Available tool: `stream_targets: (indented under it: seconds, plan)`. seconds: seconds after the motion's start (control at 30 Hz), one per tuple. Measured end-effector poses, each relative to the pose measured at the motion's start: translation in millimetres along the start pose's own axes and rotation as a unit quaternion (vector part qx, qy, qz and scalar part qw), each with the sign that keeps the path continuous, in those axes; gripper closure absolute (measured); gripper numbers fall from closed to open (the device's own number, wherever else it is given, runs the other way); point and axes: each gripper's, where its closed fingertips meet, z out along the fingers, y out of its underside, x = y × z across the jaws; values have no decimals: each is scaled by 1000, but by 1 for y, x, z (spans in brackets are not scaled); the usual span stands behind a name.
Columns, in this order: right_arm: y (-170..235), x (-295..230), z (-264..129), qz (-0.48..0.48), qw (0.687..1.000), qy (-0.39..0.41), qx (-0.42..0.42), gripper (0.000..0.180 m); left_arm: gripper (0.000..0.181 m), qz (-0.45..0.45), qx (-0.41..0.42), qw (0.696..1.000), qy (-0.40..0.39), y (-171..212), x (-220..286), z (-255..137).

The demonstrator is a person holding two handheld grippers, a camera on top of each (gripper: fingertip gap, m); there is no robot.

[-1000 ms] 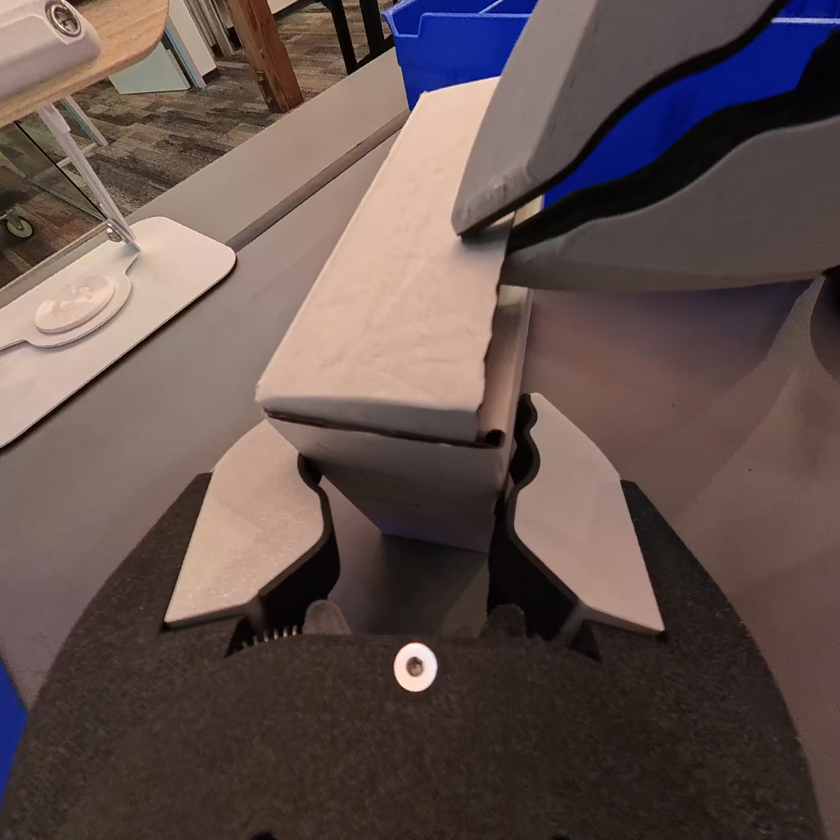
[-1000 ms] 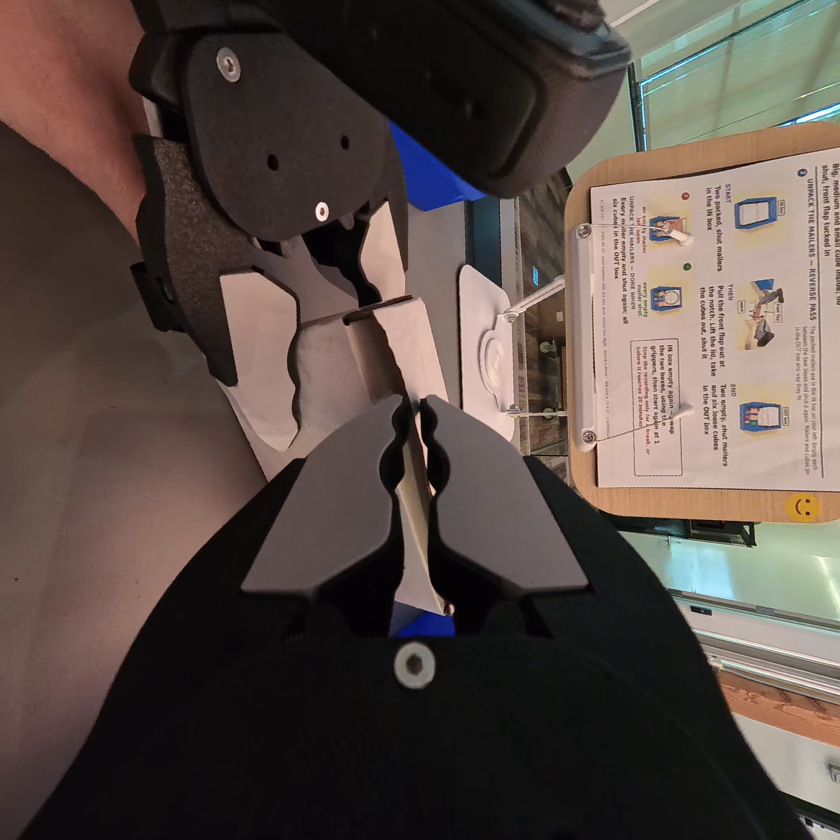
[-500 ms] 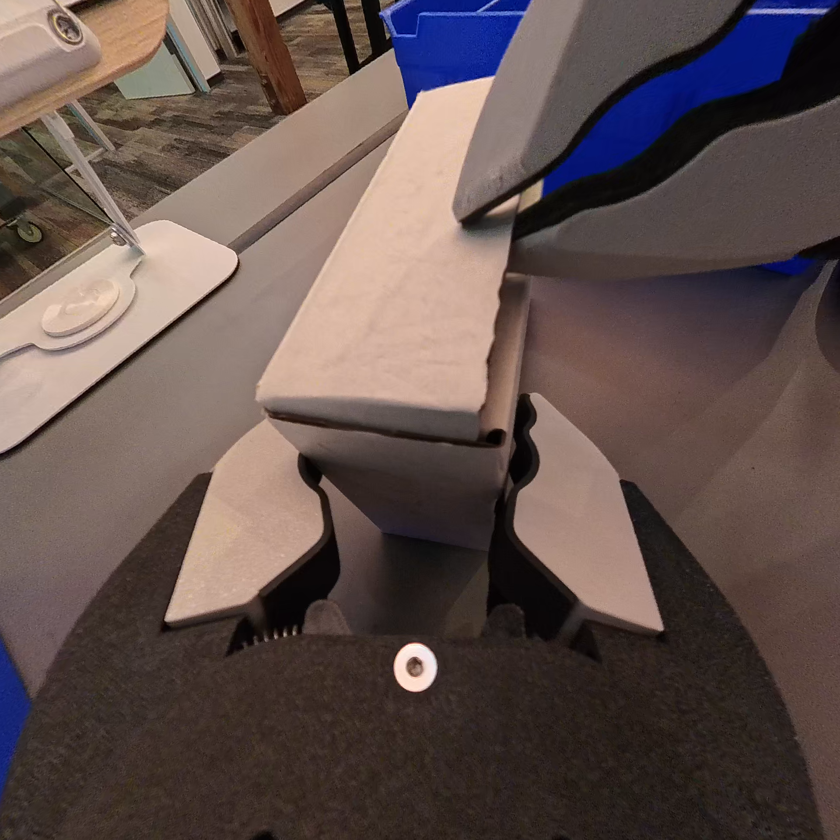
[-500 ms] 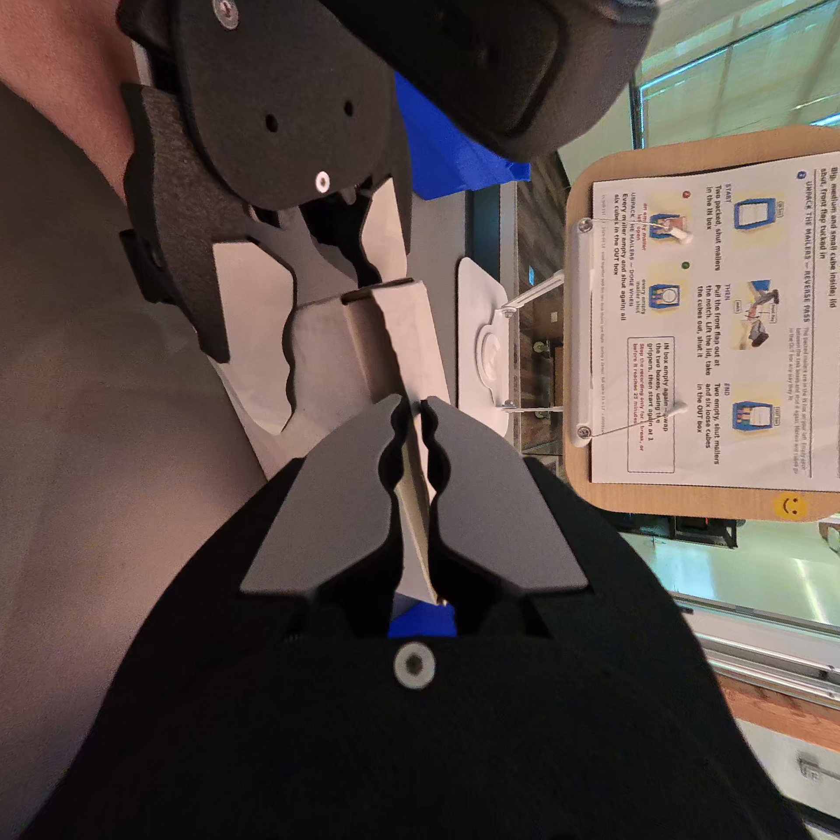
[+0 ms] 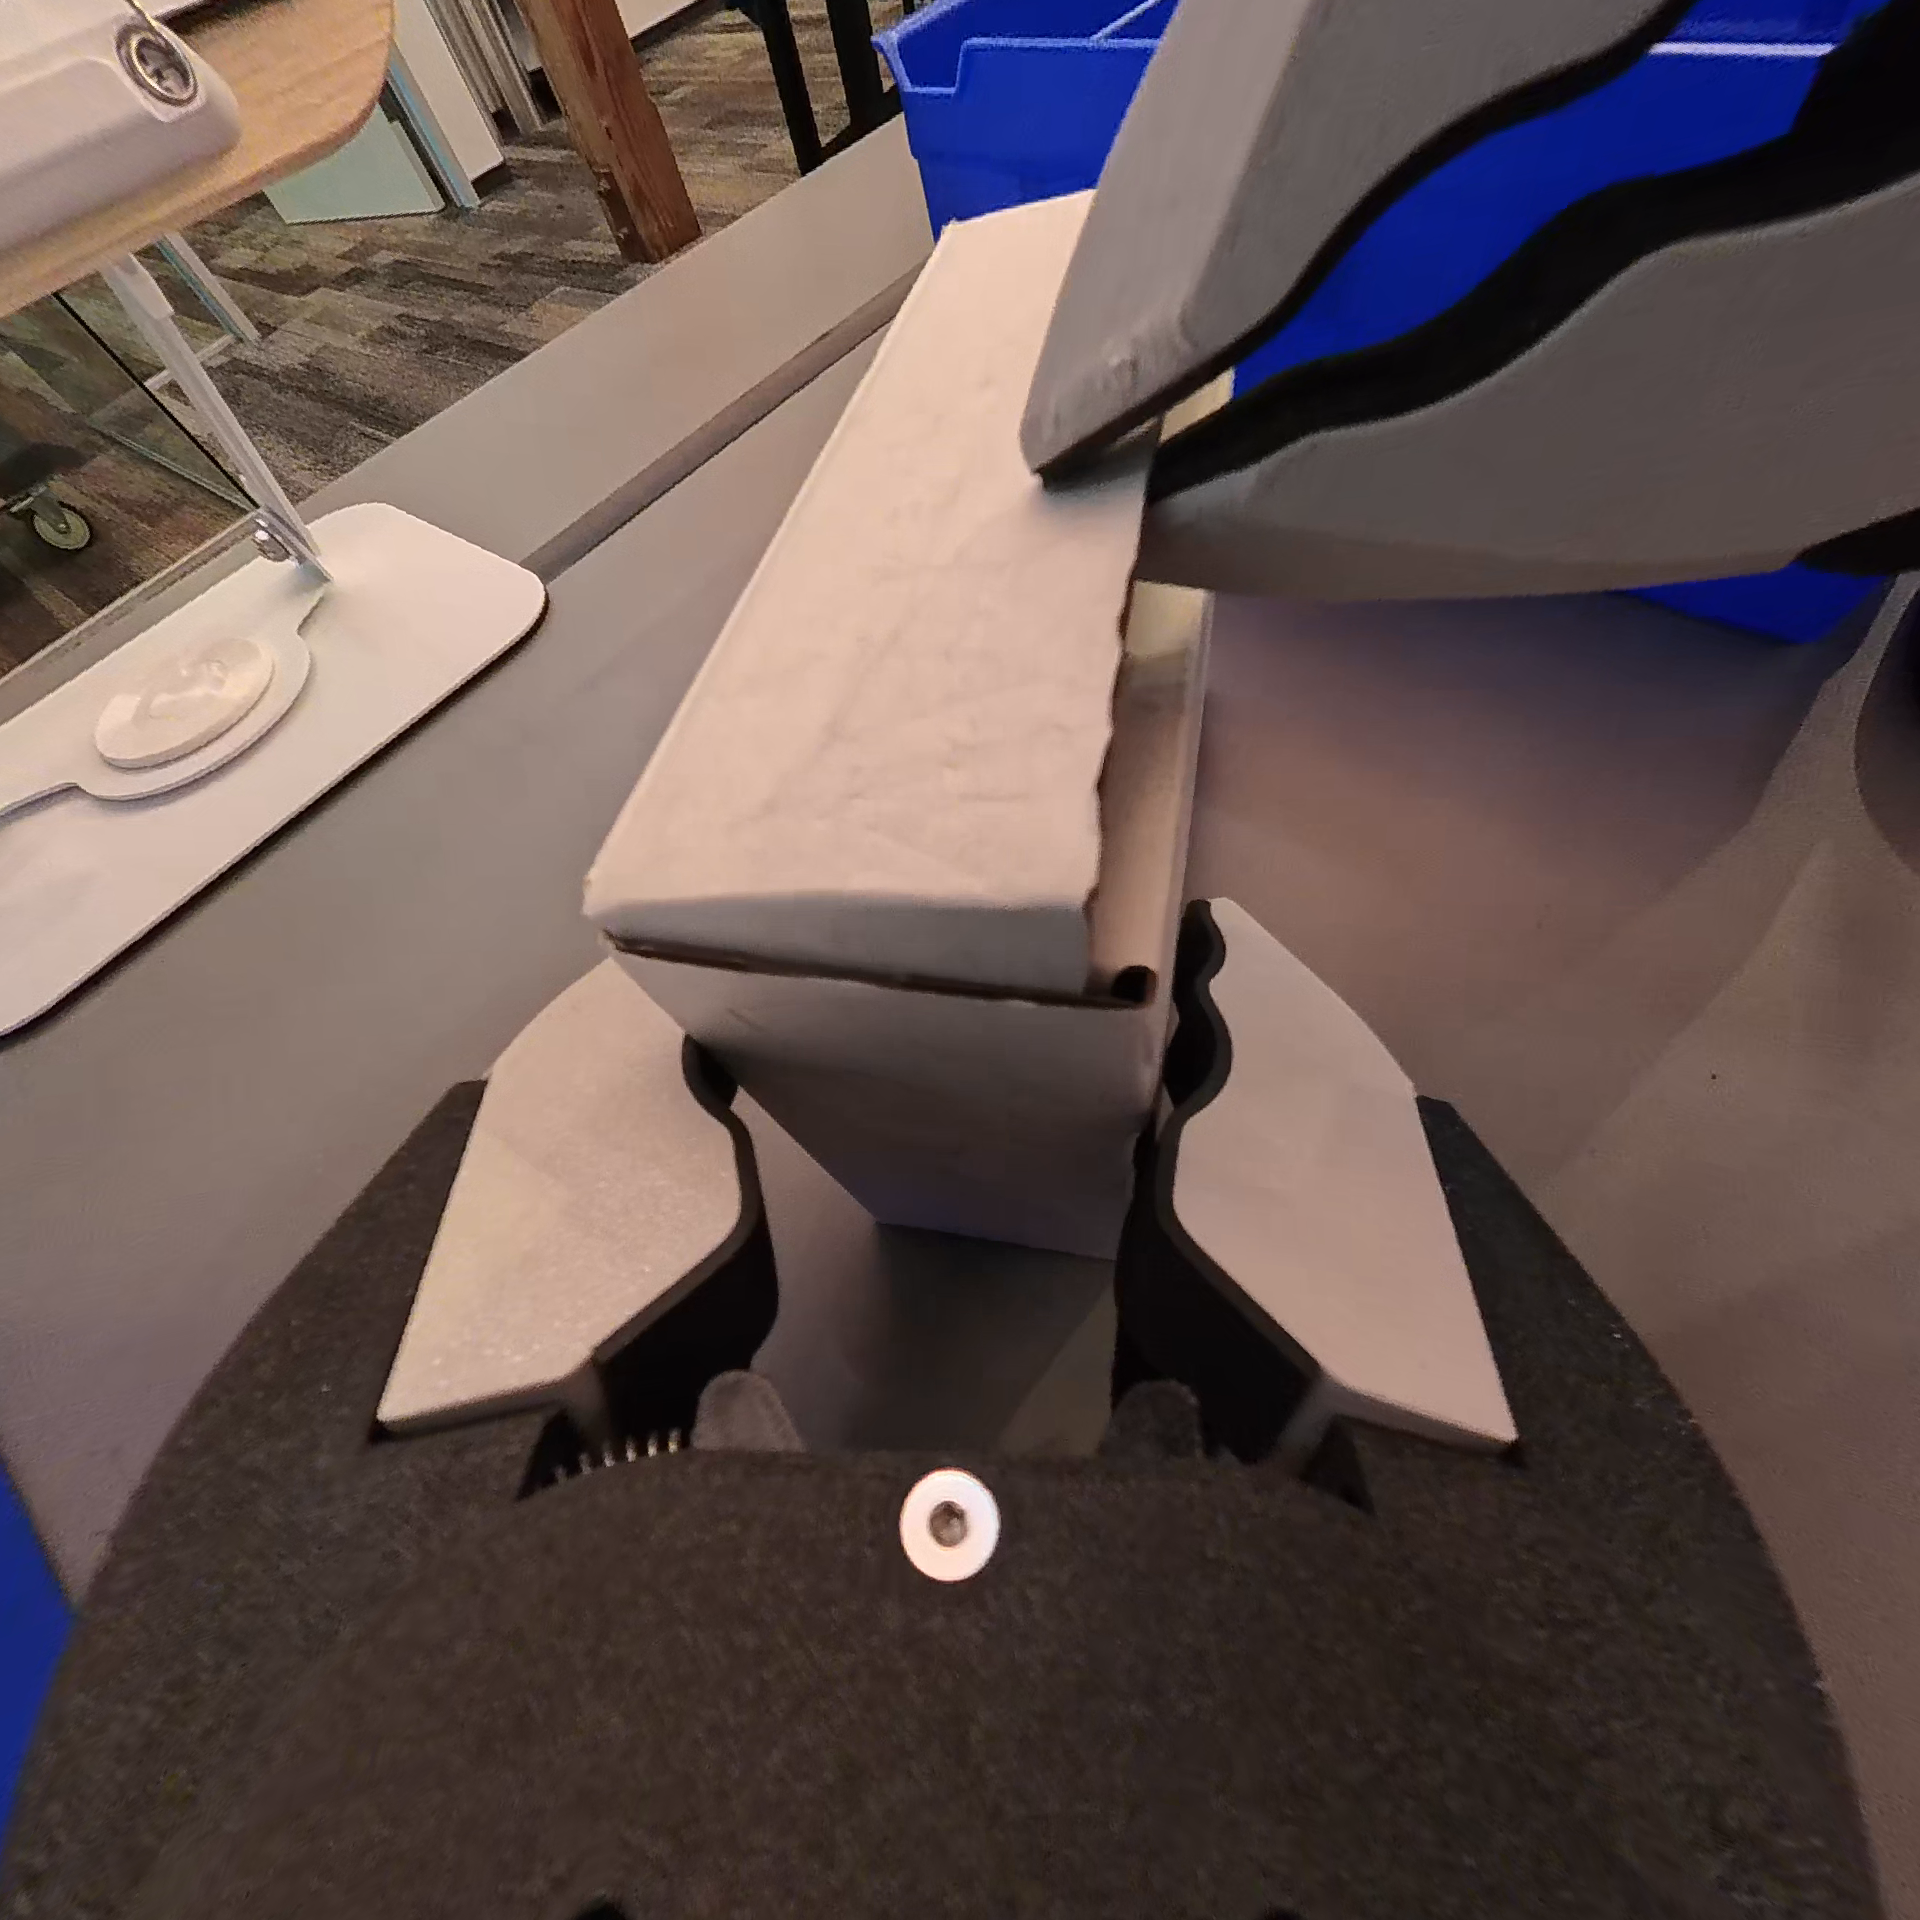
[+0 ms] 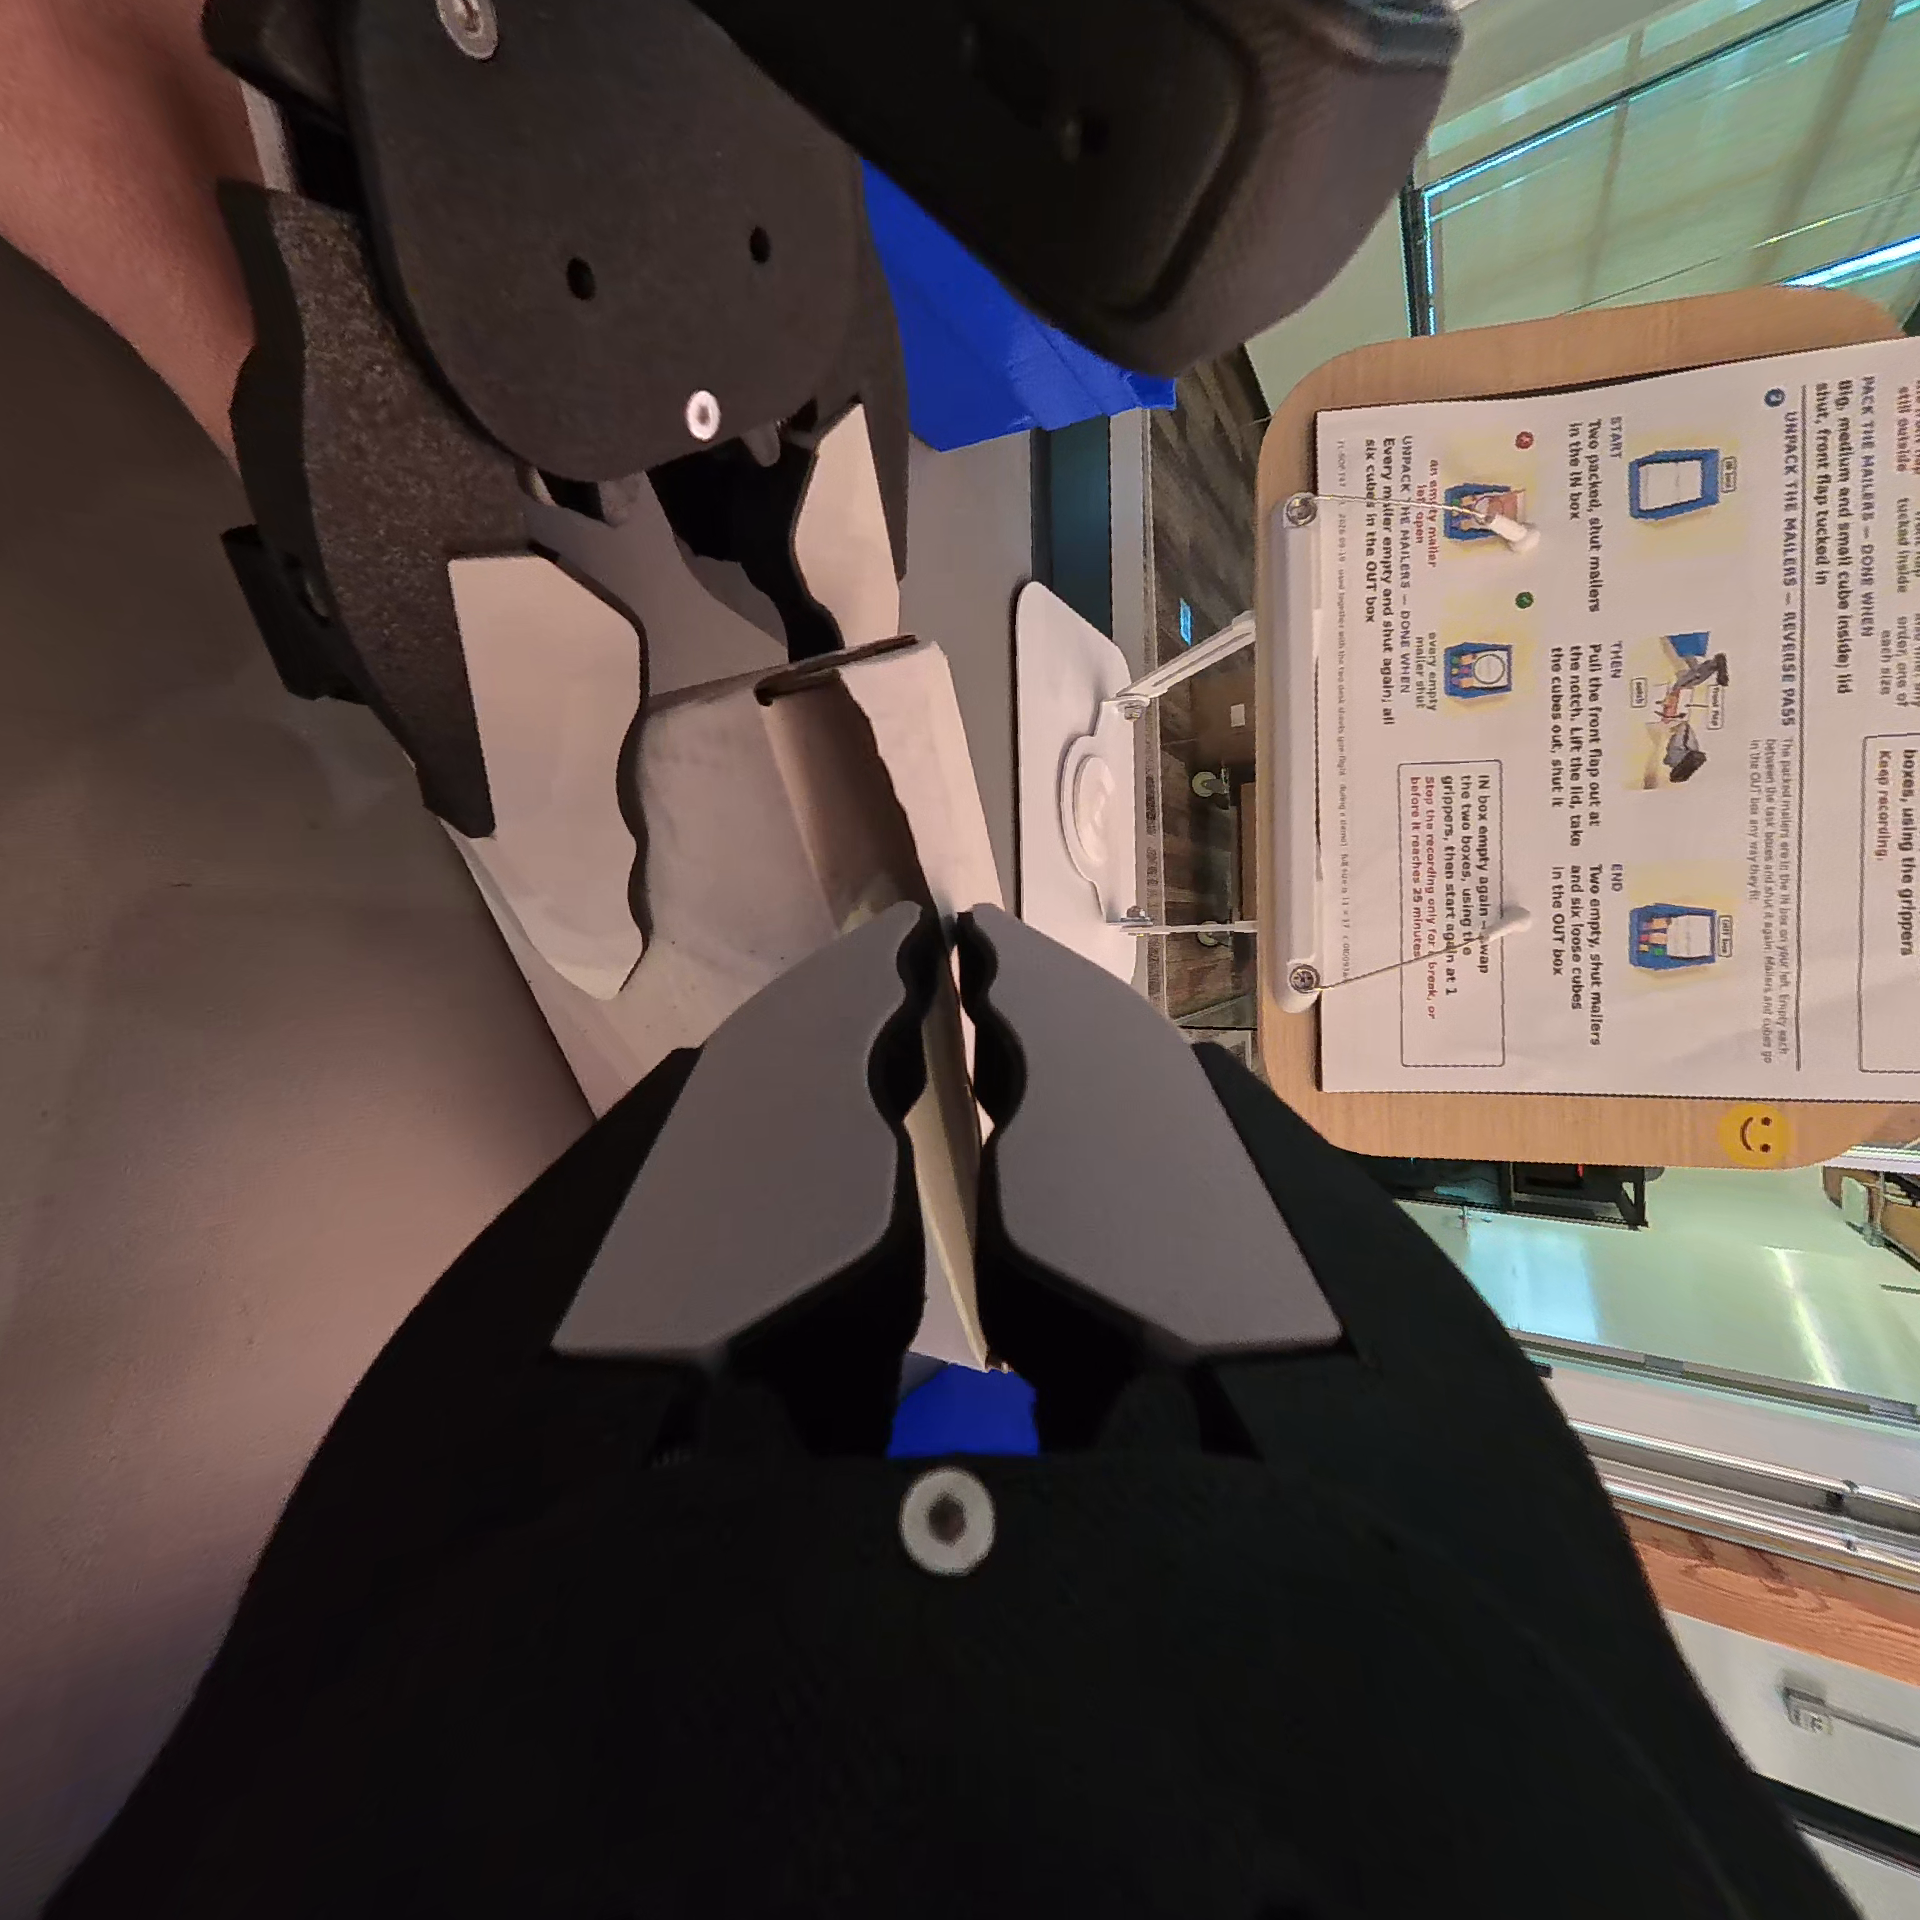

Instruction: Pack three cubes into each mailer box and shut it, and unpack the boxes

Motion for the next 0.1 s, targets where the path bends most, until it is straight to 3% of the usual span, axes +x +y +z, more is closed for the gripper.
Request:
stream_targets:
  seconds: [0.03, 0.1]
  plan:
    - [0, 0, 0, 0, 1000, -1, 0, 175, 99, 0, -1, 1000, 0, 0, 0, 0]
    - [0, -2, 1, 3, 1000, -3, 0, 175, 99, -3, -2, 1000, 0, 1, 0, 1]
